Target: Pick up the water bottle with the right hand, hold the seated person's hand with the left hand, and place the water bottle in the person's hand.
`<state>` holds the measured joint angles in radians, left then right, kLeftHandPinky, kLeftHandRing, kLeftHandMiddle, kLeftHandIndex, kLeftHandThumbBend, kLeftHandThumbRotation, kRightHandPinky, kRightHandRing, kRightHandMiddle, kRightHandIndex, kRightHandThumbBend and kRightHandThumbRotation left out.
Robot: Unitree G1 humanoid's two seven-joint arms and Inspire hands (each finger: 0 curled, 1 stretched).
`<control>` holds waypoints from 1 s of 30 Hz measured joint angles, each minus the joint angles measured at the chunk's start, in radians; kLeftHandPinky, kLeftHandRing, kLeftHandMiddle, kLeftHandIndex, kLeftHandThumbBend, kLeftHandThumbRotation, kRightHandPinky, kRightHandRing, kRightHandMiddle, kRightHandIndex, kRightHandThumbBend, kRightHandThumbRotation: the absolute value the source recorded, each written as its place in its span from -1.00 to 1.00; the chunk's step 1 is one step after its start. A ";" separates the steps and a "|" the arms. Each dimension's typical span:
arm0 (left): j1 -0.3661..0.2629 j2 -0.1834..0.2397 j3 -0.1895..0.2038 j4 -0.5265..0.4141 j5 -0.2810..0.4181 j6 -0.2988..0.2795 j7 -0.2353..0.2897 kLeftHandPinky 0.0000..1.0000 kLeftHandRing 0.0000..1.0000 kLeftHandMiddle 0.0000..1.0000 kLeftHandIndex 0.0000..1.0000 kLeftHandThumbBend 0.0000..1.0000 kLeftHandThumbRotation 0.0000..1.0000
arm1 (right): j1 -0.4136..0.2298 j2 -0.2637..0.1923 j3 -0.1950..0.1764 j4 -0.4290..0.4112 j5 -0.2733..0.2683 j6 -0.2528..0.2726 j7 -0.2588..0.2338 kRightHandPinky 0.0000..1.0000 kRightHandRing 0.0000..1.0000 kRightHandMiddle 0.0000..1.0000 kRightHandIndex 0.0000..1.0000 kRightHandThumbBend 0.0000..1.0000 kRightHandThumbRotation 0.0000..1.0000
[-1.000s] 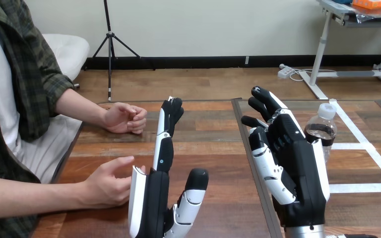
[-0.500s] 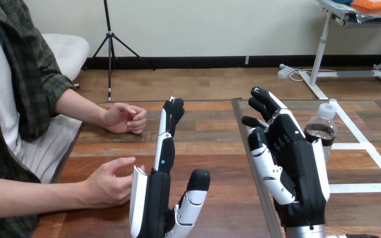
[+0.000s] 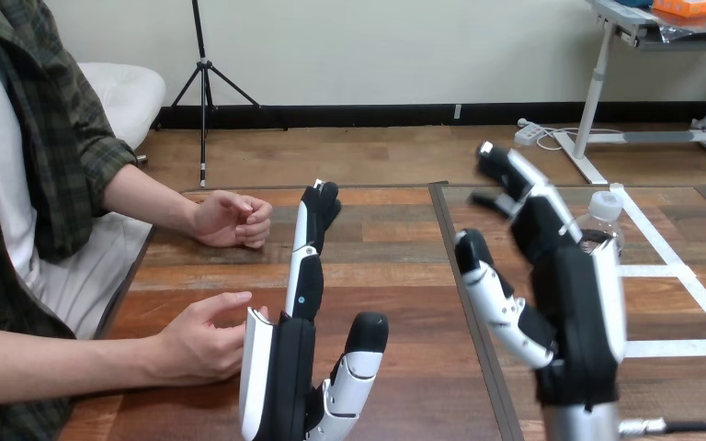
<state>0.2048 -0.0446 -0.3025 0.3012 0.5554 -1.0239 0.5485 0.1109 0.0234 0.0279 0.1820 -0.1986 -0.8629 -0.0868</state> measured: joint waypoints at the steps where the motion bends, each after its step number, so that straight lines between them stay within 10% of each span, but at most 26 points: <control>1: 0.000 0.000 0.000 0.000 0.000 0.000 0.000 0.99 0.91 0.95 1.00 0.00 1.00 | -0.009 -0.004 -0.008 0.003 -0.019 -0.008 -0.014 0.64 0.81 0.84 0.68 0.01 -0.31; 17: 0.000 0.000 0.002 0.001 0.032 0.000 0.023 0.94 0.90 0.94 1.00 0.03 1.00 | -0.191 -0.088 -0.125 0.119 -0.351 -0.088 -0.354 0.82 0.85 0.84 0.75 0.26 -0.46; 30: 0.000 0.000 0.002 0.001 0.033 0.000 0.026 0.92 0.90 0.96 1.00 0.04 1.00 | -0.263 -0.152 -0.145 0.173 -0.404 -0.062 -0.499 0.98 0.93 0.90 0.78 0.35 -0.26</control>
<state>0.2043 -0.0444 -0.3006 0.3024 0.5880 -1.0237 0.5743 -0.1524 -0.1283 -0.1174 0.3549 -0.6027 -0.9247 -0.5853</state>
